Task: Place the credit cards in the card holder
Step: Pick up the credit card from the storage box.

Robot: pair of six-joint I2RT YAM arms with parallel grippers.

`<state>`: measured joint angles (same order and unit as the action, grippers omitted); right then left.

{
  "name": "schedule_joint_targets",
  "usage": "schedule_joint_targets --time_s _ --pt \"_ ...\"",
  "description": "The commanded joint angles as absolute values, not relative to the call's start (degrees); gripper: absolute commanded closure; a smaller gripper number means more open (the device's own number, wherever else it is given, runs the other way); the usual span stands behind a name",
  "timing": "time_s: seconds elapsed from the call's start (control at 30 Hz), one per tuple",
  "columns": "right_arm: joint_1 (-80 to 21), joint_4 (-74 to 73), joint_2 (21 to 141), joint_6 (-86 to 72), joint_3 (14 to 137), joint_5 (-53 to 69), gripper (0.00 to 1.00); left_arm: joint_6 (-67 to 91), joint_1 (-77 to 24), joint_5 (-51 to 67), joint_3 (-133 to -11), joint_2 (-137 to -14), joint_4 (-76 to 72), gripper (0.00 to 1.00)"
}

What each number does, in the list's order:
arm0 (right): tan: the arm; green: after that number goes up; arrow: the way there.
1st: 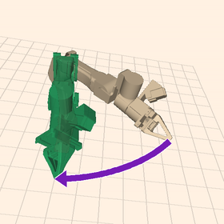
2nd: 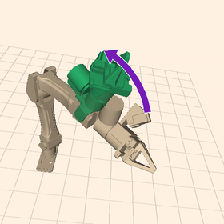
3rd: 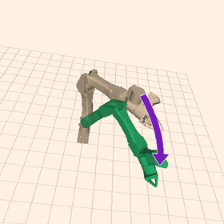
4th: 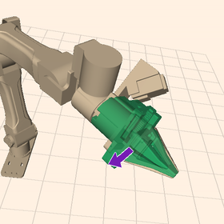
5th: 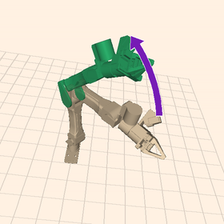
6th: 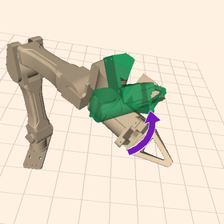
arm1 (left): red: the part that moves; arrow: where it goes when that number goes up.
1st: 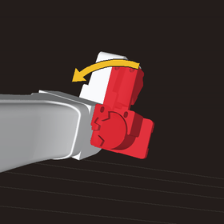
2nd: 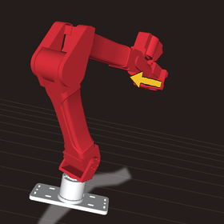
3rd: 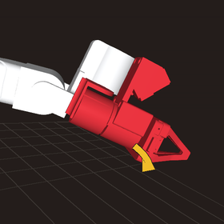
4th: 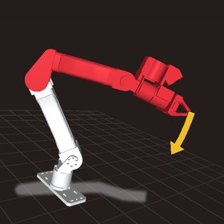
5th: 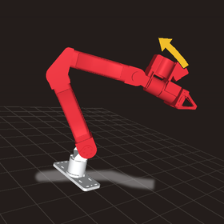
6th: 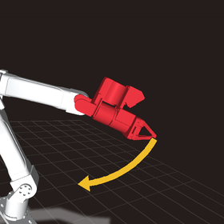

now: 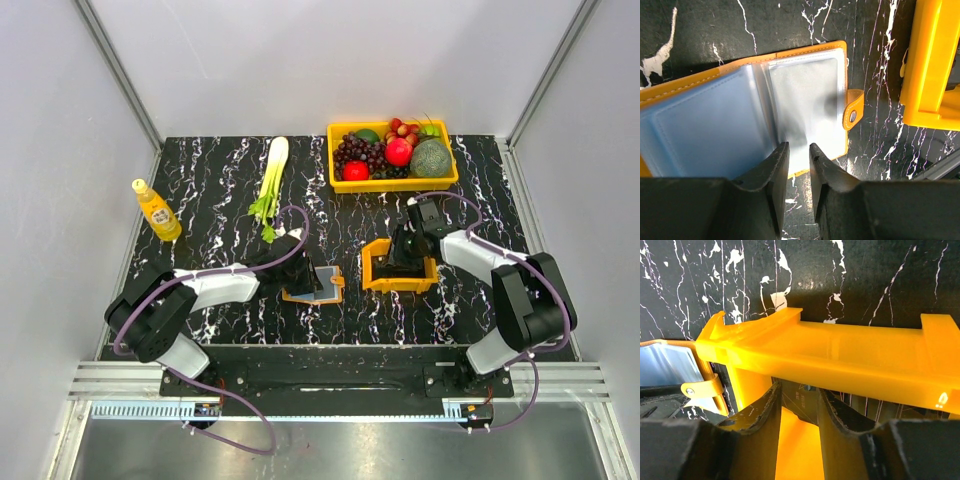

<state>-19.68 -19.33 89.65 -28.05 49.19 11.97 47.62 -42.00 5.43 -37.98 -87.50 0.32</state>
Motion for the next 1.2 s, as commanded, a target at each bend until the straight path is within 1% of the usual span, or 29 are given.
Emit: schedule_joint_targets --time_s 0.0,0.13,0.43,0.47,0.5,0.53,0.6,0.7,0.8,0.87,0.9,0.97,1.17 --pt "-19.8 -14.7 85.8 -28.1 48.3 16.4 0.63 46.5 -42.1 6.2 -38.9 -88.9 1.1 0.73" --pt "-19.8 -13.4 84.6 -29.0 48.3 19.0 0.65 46.5 -42.2 6.3 -38.8 -88.8 1.1 0.73" --pt "-19.8 -11.9 85.5 -30.0 48.3 20.9 0.65 46.5 -42.1 6.6 -39.1 -88.9 1.0 0.73" --pt "-19.8 -11.8 85.7 -30.1 48.3 21.0 0.68 46.5 -42.1 6.7 -39.1 -89.1 1.0 0.73" --pt "-19.8 -11.9 85.7 -30.1 48.3 20.8 0.74 46.5 -42.2 6.6 -39.1 -89.1 1.0 0.73" --pt "-19.7 -11.8 85.7 -30.1 48.2 20.7 0.76 46.5 -42.2 6.7 -39.0 -89.1 0.9 0.73" --pt "-19.7 -11.9 85.9 -30.1 48.3 20.4 0.69 46.4 -42.2 6.7 -38.9 -89.1 1.0 0.73" --pt "-19.9 -12.1 86.7 -30.1 48.6 20.7 0.71 46.4 -42.2 6.7 -38.8 -89.0 0.8 0.73" --pt "-19.9 -12.2 87.4 -29.7 48.9 21.4 0.8 46.5 -42.1 6.8 -39.0 -89.4 0.8 0.73" --pt "-19.9 -12.1 87.8 -29.5 49.1 22.5 0.88 46.5 -42.1 6.7 -39.0 -89.5 0.9 0.73" --pt "-20.0 -12.2 88.0 -29.4 49.4 22.2 0.88 46.5 -42.1 6.8 -39.0 -89.6 0.8 0.73" --pt "-20.0 -13.5 88.3 -29.1 50.2 20.8 0.81 46.5 -42.2 6.8 -39.0 -89.6 0.8 0.73" --pt "-20.5 -14.4 88.1 -28.4 50.4 18.7 0.81 46.4 -42.1 6.9 -38.9 -89.8 0.8 0.73"
